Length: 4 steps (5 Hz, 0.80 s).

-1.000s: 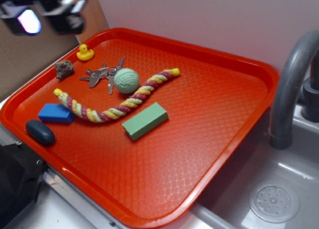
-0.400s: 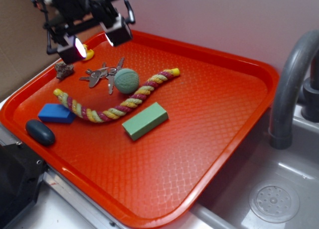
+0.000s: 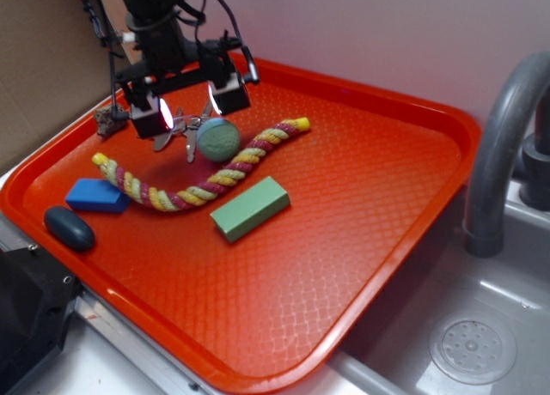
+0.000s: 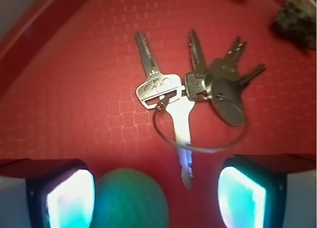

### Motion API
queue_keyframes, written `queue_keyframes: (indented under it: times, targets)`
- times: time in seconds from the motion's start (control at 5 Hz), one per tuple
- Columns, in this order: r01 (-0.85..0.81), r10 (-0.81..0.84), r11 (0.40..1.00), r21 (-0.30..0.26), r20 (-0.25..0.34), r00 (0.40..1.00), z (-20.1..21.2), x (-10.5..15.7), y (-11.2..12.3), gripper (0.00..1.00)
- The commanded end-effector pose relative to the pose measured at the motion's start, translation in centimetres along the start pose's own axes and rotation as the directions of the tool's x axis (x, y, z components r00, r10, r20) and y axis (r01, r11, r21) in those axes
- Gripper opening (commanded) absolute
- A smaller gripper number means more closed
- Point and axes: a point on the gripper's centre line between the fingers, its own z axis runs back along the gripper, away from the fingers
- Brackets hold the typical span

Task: Grab the green ball.

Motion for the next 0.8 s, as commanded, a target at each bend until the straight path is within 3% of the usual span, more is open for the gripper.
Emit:
queue_keyframes:
  times: [0.0, 0.2, 0.6]
  targets:
    - [-0.011, 0.012, 1.000, 0.009, -0.051, 0.999, -1.0, -1.7, -0.8, 0.11]
    - [-0.007, 0.007, 1.000, 0.016, -0.031, 1.000, -0.6, -2.6, -0.9, 0.00]
    - [0.047, -0.045, 0.999, 0.023, -0.056, 0.997, -0.1, -4.6, -1.1, 0.00]
